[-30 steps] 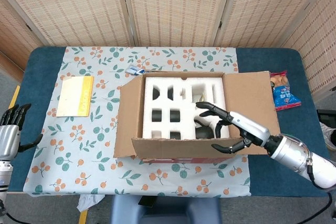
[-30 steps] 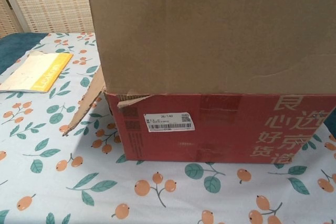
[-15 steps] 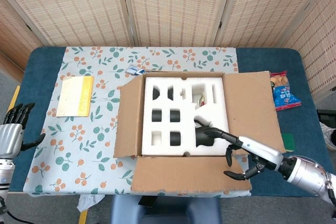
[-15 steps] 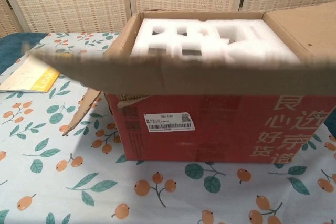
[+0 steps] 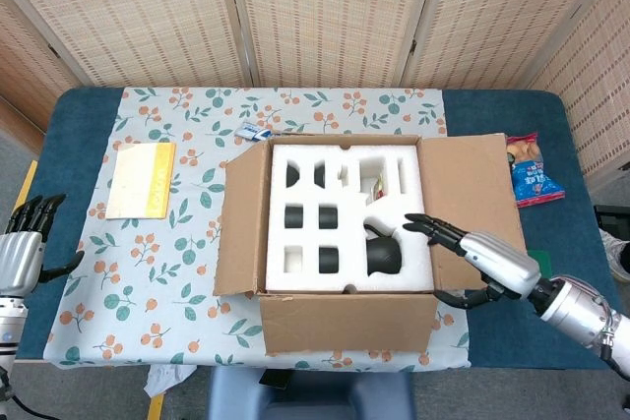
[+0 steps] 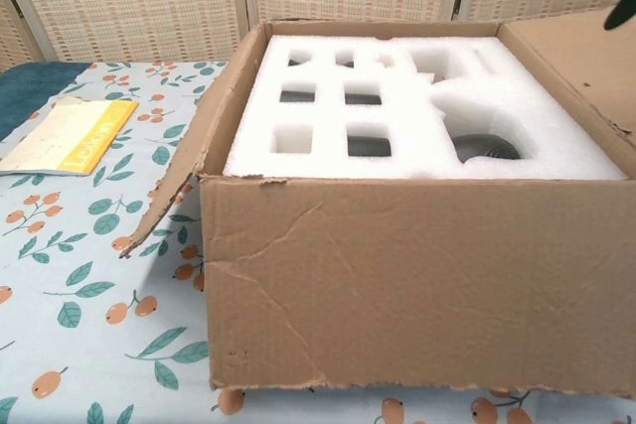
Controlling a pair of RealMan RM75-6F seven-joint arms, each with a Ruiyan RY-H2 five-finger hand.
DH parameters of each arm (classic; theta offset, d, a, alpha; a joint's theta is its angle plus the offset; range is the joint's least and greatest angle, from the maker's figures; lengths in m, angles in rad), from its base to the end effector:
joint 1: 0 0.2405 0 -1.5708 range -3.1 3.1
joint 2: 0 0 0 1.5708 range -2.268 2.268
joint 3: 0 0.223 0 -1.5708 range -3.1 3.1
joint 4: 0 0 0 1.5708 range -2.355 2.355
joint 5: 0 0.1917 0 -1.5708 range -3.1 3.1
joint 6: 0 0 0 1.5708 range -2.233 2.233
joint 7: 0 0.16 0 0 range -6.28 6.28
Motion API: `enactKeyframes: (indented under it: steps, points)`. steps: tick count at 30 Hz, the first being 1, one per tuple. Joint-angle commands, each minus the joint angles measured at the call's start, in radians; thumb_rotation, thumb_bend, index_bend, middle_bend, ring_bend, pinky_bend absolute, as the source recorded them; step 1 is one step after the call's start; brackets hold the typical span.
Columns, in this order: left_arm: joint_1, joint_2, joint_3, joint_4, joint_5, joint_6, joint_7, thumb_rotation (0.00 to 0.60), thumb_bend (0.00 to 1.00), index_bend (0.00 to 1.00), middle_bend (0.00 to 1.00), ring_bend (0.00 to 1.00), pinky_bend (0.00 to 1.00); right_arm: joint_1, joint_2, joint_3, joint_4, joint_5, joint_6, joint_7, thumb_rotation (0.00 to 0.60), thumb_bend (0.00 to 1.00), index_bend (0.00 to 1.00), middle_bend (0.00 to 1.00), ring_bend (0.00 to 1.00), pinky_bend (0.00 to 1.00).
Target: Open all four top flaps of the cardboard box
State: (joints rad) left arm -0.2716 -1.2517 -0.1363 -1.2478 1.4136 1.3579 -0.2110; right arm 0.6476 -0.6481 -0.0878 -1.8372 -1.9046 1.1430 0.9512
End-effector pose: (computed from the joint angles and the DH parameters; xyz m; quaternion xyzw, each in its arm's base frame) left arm -0.2975 0.2708 0.1663 -0.5856 -0.3646 -0.4203 0.5895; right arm -0.1398 -0.2515 0.1780 0.7209 -0.5079 0.4341 0.1840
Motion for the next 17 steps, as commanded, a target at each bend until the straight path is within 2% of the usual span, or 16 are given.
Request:
enactKeyframes:
  steps: [1,4,6,9,12,17]
  points:
    - [0.001,0.003,0.000,-0.005,0.001,0.004,0.003,0.600,0.32,0.00,0.13,0.02,0.11,-0.164,-0.290,0.108,0.147,0.276,0.055,-0.703,0.600,0.41,0.00,0.00,0.00,0.02]
    - [0.002,0.004,0.002,-0.010,0.001,0.004,0.013,0.600,0.32,0.00,0.13,0.02,0.11,-0.231,-0.450,0.163,0.249,0.367,0.186,-1.013,0.600,0.41,0.00,0.00,0.00,0.00]
    - [0.002,0.005,0.003,-0.015,0.000,0.002,0.022,0.600,0.32,0.00,0.13,0.02,0.11,-0.261,-0.537,0.181,0.318,0.392,0.253,-1.110,0.600,0.41,0.00,0.00,0.00,0.00]
    - [0.003,0.006,0.006,-0.023,-0.001,0.002,0.036,0.600,0.32,0.00,0.13,0.02,0.11,-0.290,-0.602,0.188,0.391,0.415,0.294,-1.114,0.600,0.41,0.00,0.00,0.00,0.00]
    - [0.004,0.008,0.007,-0.030,-0.003,0.000,0.049,0.600,0.32,0.00,0.13,0.02,0.11,-0.310,-0.636,0.191,0.455,0.433,0.307,-1.063,0.600,0.41,0.00,0.00,0.00,0.00]
    - [0.002,0.007,0.008,-0.035,-0.003,-0.003,0.059,0.600,0.32,0.00,0.13,0.02,0.11,-0.314,-0.627,0.190,0.471,0.423,0.290,-0.975,0.600,0.41,0.00,0.00,0.00,0.00]
